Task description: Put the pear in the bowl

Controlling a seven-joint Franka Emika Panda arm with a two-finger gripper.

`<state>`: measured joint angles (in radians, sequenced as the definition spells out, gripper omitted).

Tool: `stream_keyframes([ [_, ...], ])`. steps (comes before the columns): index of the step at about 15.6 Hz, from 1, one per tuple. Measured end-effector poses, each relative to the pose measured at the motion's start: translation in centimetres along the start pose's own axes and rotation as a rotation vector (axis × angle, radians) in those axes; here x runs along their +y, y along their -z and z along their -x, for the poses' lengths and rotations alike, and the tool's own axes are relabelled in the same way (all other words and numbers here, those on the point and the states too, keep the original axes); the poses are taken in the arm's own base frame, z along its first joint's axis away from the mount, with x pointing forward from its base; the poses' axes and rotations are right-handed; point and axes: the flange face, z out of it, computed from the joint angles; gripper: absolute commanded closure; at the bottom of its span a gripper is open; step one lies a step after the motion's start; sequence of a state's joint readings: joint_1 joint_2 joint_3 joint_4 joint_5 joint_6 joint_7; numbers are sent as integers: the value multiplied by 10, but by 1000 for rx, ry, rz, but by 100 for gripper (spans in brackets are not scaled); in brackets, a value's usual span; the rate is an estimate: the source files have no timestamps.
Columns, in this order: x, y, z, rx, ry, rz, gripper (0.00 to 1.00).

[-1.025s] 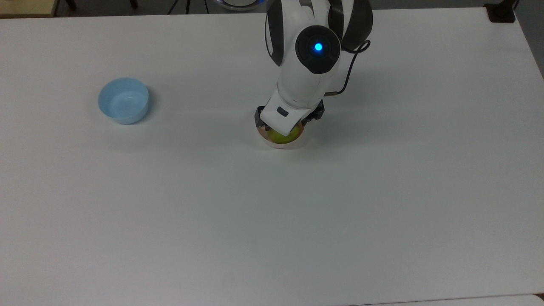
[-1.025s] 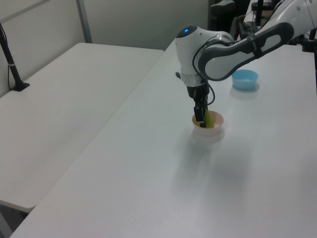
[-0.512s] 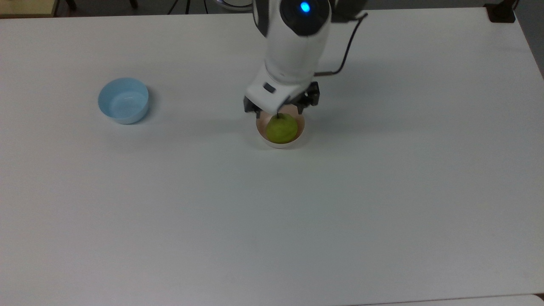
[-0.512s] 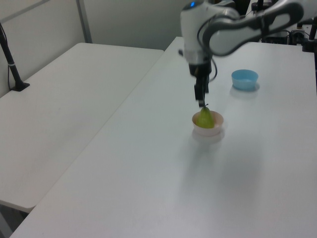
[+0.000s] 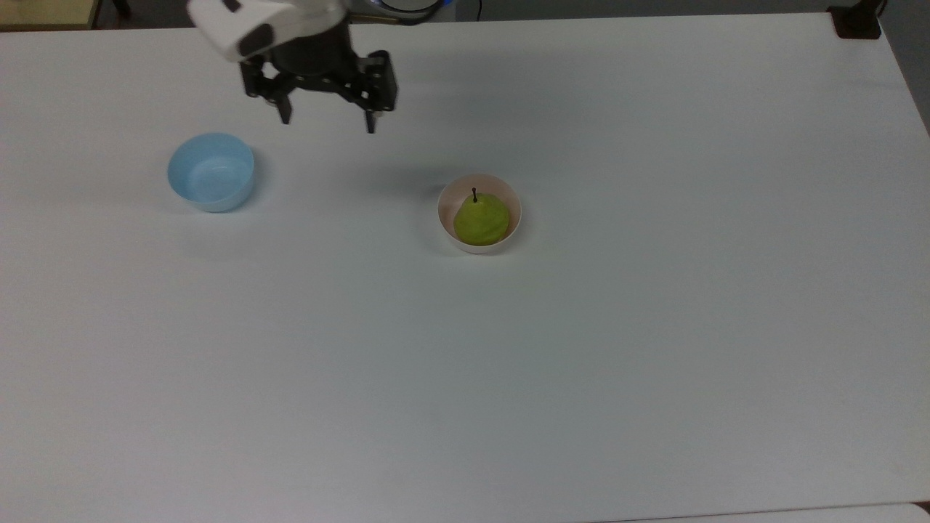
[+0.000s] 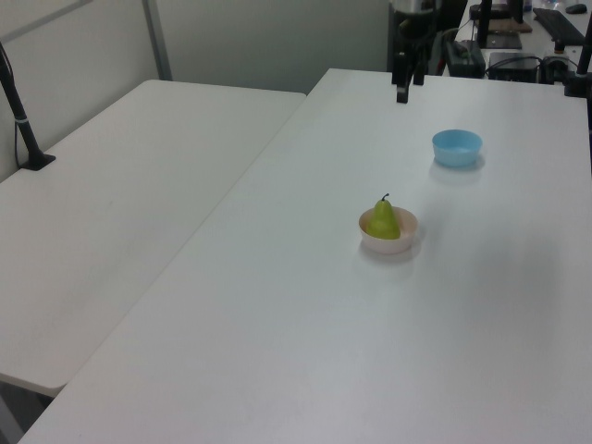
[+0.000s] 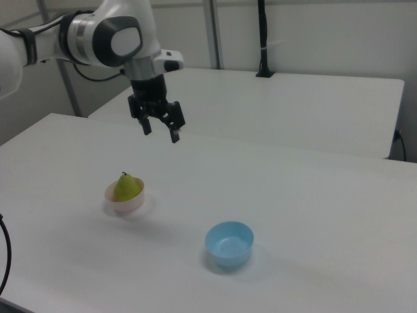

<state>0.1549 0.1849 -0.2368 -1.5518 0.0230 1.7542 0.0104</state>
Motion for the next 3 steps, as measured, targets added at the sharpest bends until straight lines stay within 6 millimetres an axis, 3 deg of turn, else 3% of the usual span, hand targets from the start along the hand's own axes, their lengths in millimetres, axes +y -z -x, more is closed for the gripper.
stream_keyframes([
  [3,26,1,0,2,-37,-5,0],
])
